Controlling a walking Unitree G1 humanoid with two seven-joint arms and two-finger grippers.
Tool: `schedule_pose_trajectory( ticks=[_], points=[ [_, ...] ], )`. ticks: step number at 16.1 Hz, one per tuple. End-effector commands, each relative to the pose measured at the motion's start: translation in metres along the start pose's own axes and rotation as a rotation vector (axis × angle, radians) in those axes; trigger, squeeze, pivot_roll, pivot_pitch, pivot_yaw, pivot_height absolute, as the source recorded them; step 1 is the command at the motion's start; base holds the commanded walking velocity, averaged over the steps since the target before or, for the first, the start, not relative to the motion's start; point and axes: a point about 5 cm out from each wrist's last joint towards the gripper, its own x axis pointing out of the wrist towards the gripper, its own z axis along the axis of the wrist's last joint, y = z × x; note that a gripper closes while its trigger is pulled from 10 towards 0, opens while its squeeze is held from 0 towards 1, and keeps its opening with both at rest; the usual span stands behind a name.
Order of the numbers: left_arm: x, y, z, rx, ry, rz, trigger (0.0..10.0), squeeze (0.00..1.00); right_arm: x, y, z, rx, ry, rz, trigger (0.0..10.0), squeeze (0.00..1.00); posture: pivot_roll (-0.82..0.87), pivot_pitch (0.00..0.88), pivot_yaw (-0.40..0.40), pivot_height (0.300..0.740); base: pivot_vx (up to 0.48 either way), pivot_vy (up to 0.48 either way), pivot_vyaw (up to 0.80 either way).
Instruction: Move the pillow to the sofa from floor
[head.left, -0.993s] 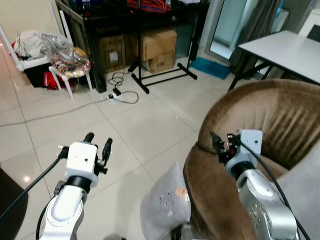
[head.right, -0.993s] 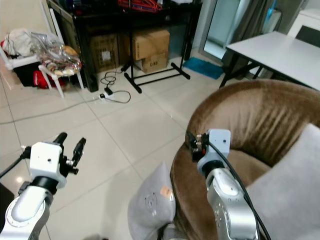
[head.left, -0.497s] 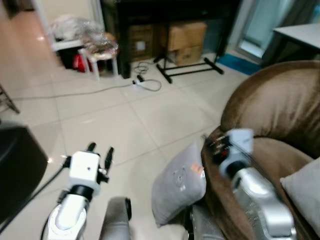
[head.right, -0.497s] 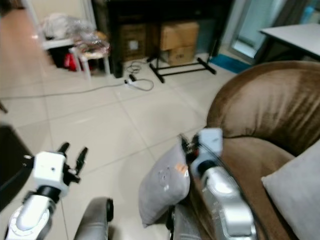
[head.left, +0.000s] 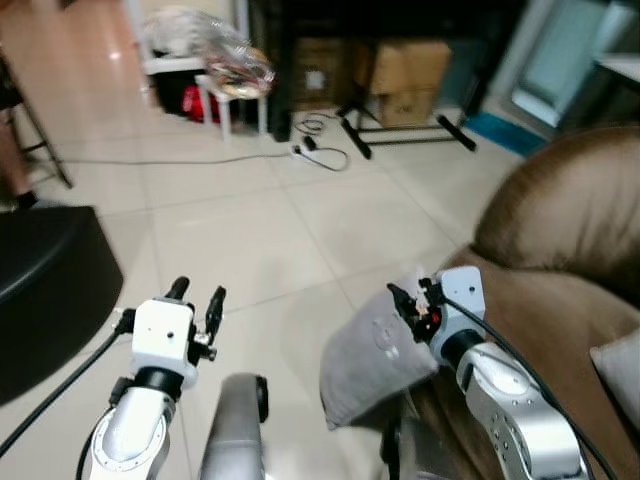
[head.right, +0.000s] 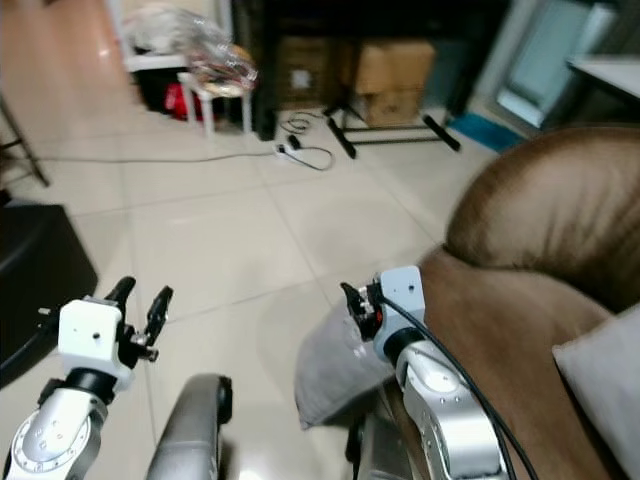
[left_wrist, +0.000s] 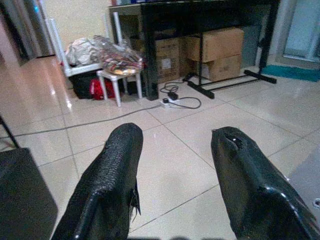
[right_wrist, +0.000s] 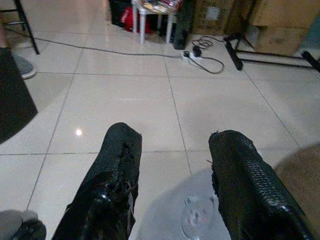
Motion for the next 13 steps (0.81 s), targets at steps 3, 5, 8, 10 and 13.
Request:
schedule_pose_trajectory(
  ticks=[3, 5, 8, 10, 13],
  points=[
    [-0.0003, -0.0008, 0.0041, -0.005, -0.02, -0.005, 10.0, 0.0, 0.0008, -0.009, 0.0047, 0.008, -0.011, -0.053, 10.0, 0.0, -0.01, 0.0, -0.088, 0.595, 0.336, 0.0, 0.0],
    [-0.0001, 0.0001, 0.004, -0.003, -0.018, -0.005, 10.0, 0.0, 0.0007, -0.0089, 0.0047, 0.005, -0.011, -0.059, 10.0, 0.0, -0.02, 0.0, -0.088, 0.595, 0.336, 0.0, 0.0],
    [0.0, 0.001, 0.0041, -0.001, -0.017, -0.003, 10.0, 0.0, 0.0012, -0.0092, 0.0054, 0.004, -0.011, -0.068, 10.0, 0.0, -0.02, 0.0, -0.084, 0.595, 0.331, 0.0, 0.0],
    [0.0004, 0.0008, 0.0039, 0.0, -0.015, -0.002, 10.0, 0.0, 0.0009, -0.009, 0.0052, 0.007, -0.011, -0.064, 10.0, 0.0, -0.02, 0.0, -0.083, 0.595, 0.146, 0.0, 0.0],
    [0.001, 0.0011, 0.0034, 0.006, -0.012, 0.01, 10.0, 0.0, -0.0006, -0.0066, 0.0007, 0.009, 0.024, 0.0, 10.0, 0.0, -0.02, 0.0, -0.081, 0.575, 0.0, 0.0, 0.0]
  ],
)
